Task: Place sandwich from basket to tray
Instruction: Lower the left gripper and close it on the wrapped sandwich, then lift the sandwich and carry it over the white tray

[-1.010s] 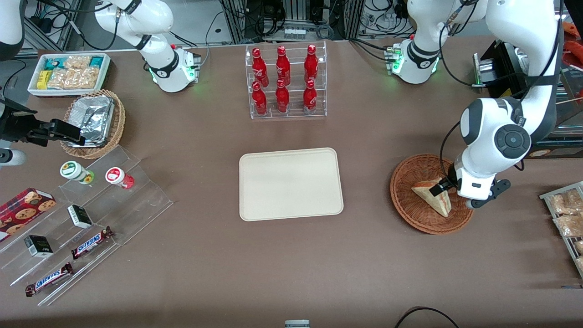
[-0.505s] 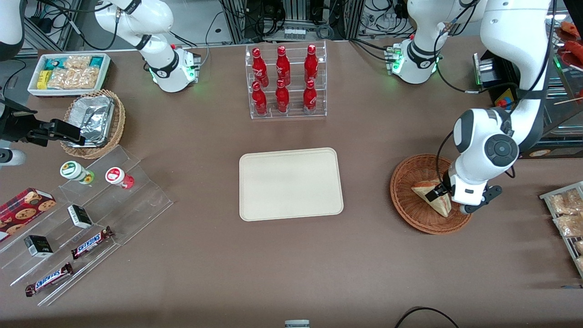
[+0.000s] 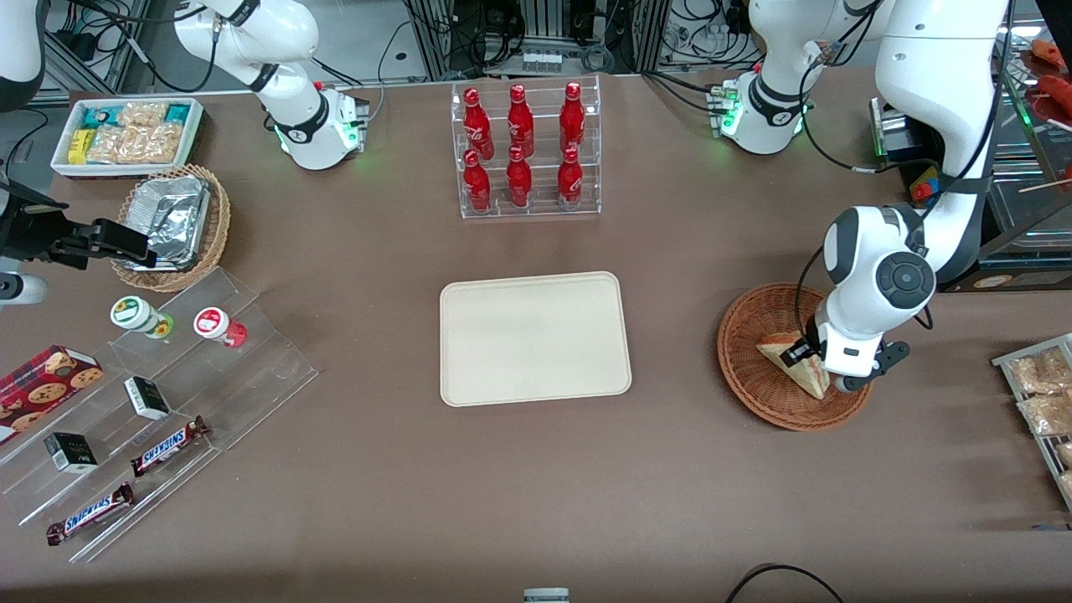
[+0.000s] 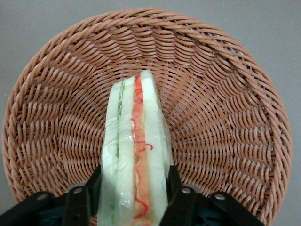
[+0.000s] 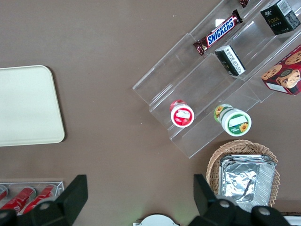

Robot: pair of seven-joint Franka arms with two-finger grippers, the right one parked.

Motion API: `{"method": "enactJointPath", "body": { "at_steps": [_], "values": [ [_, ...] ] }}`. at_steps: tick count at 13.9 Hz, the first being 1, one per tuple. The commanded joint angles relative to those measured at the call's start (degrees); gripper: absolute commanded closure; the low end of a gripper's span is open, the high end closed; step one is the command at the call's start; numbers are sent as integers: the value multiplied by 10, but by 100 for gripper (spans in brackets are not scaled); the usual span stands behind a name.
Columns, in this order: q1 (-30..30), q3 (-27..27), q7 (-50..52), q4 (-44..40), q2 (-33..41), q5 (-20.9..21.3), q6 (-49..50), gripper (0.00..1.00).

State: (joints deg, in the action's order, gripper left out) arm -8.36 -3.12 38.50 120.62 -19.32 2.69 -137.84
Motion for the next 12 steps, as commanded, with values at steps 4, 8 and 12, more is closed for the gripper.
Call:
{"method": "enactJointPath", "body": {
  "at_steps": [4, 8, 12],
  "values": [
    [-7, 2, -6, -48, 59, 6, 126, 100],
    [-66, 38, -5, -167, 78, 6, 300, 100],
    [-189, 44, 14, -248, 42, 4, 329, 100]
  ]
}}
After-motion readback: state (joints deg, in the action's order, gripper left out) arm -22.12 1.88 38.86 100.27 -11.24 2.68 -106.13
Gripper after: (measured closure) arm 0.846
